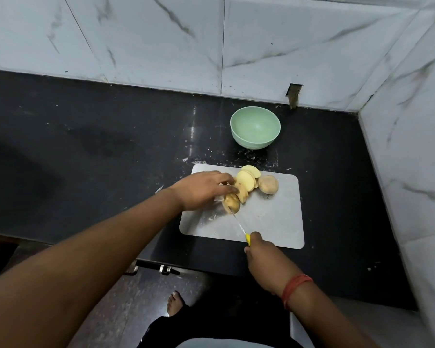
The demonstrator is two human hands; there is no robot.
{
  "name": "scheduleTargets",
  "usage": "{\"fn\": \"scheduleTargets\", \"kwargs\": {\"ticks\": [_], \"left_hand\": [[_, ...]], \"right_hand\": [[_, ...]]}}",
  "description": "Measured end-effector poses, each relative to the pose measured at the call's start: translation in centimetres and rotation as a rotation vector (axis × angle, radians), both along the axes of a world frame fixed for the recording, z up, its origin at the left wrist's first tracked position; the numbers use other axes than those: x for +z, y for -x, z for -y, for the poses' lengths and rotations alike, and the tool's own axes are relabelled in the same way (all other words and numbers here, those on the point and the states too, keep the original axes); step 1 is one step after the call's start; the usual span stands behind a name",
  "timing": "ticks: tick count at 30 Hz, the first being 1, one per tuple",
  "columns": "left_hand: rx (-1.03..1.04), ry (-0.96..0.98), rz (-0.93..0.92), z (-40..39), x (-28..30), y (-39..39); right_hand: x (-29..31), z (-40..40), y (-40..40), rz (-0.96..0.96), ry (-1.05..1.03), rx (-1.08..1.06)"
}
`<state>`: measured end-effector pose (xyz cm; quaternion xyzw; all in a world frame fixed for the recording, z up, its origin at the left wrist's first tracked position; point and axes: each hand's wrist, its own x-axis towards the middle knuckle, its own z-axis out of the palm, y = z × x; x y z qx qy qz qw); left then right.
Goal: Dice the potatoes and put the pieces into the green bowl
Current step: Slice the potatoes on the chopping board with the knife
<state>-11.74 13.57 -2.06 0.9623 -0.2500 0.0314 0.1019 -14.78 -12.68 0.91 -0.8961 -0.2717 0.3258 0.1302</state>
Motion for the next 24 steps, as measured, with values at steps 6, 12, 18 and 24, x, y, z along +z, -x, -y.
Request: {"fn": "scheduleTargets", "kwargs": {"ticks": [6, 12, 18, 24], "left_hand": [[-0.123, -0.101, -0.034, -0.3, 1.1, -1.6], [-0.123, -0.097, -0.079, -0.3, 1.2, -2.2], [-0.118, -0.068, -0.075, -0.5, 0.6, -2.4], [-0.123, -0.033, -0.074, -0.5, 0.2, -2.4]], "right_hand": [[-0.6, -1.4, -0.5, 0.044, -0.009, -0.015], [-1.0, -2.4, -1.1, 0.032, -0.019, -0.041], [-1.1, -3.5, -1.3, 0.035, 0.009, -0.049], [-0.7, -3.9, -1.1, 0.048, 0.073, -0.037]]}}
